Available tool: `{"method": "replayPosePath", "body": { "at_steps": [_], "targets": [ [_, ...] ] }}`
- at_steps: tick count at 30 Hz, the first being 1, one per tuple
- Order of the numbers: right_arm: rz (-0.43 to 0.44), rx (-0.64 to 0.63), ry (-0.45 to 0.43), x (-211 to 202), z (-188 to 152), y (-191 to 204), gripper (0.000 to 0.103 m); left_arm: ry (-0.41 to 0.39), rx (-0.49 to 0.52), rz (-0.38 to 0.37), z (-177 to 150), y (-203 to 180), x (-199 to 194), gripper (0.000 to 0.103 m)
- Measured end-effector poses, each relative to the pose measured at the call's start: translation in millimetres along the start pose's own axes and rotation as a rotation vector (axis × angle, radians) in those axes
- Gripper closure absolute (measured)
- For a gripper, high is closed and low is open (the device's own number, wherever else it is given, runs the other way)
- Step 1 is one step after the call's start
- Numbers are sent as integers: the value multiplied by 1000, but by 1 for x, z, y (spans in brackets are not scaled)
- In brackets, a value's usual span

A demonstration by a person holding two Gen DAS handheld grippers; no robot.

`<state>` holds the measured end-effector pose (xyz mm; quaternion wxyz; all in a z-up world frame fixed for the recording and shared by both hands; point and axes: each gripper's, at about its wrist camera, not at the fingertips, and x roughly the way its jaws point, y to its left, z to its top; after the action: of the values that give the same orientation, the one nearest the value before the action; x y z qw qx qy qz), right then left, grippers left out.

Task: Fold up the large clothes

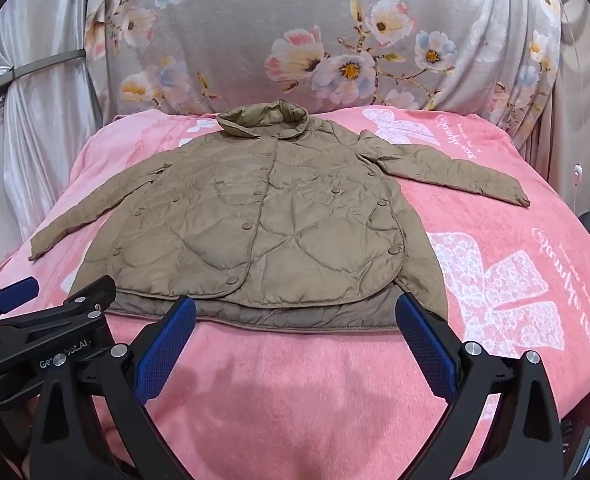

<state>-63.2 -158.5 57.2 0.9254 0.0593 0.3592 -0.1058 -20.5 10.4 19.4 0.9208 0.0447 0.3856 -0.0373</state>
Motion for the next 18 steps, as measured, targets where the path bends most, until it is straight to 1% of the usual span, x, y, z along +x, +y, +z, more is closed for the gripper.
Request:
{"method": "replayPosePath", "body": {
  "at_steps": [9, 18],
  "targets": [
    [4, -13, 0, -4, 0, 3, 5, 7, -7, 0, -6, 9, -5, 5],
    [5, -23, -6, -9, 0, 8, 5, 8, -4, 7, -5, 12, -8, 5]
  ]
}}
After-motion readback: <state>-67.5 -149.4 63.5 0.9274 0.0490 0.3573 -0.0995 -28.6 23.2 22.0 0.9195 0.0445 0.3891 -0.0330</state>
